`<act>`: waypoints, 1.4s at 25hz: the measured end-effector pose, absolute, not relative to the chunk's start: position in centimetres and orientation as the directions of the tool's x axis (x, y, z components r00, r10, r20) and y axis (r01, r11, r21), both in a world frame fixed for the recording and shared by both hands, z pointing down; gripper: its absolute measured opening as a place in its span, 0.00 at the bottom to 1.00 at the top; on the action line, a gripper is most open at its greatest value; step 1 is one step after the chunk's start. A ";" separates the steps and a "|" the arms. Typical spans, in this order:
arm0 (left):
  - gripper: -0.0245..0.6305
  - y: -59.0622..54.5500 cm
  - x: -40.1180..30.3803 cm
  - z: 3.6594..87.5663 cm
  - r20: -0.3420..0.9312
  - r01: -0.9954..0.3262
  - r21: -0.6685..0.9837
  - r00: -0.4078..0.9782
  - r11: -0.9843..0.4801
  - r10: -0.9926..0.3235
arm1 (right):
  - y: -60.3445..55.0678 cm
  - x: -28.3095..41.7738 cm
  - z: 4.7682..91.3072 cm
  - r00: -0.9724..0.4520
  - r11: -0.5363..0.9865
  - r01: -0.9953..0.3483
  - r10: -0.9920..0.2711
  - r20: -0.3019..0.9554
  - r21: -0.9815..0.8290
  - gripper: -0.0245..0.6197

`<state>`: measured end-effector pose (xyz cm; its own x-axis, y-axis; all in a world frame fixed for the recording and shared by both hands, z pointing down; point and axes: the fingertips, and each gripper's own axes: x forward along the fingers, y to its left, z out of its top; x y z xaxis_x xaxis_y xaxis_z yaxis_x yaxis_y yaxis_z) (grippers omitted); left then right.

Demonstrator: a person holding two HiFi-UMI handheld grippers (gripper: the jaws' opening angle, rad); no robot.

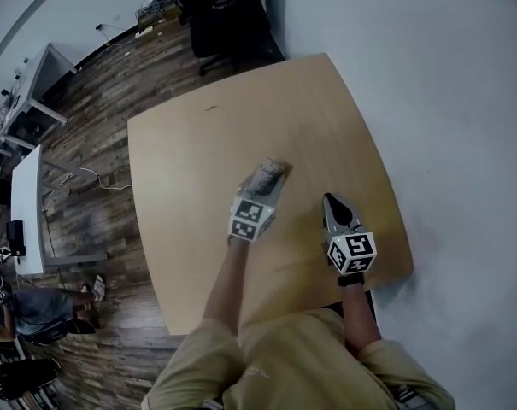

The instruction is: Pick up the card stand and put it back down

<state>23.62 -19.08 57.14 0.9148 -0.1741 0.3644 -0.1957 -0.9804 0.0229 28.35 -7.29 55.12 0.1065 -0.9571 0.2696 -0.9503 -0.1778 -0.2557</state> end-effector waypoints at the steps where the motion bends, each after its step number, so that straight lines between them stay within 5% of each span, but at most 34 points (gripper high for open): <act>1: 0.11 -20.2 24.2 57.9 0.373 -0.193 0.016 0.912 -0.981 -0.173 | -8.3 28.7 56.1 0.098 -0.173 -0.950 -0.956 0.278 -0.261 0.05; 13: 0.11 -27.0 31.0 68.2 0.561 -0.016 -0.023 0.827 -1.000 -0.027 | -13.8 33.0 63.5 -0.004 -0.123 -0.926 -0.942 0.335 -0.356 0.05; 26: 0.10 -22.1 34.6 76.0 0.610 0.361 0.029 0.732 -0.932 0.303 | -12.7 36.8 68.7 -0.005 -0.155 -0.910 -0.924 0.383 -0.385 0.05; 32: 0.11 -20.8 35.1 77.3 0.629 0.443 -0.025 0.703 -0.896 0.330 | -11.7 36.9 68.8 0.021 -0.180 -0.908 -0.920 0.390 -0.377 0.05; 34: 0.17 -21.1 35.0 77.7 0.657 0.401 -0.004 0.692 -0.916 0.300 | -11.2 36.4 68.5 0.029 -0.188 -0.908 -0.919 0.392 -0.375 0.05; 35: 0.29 -21.3 34.8 78.0 0.674 0.377 0.014 0.681 -0.926 0.287 | -11.0 36.2 68.3 0.031 -0.190 -0.908 -0.919 0.392 -0.374 0.05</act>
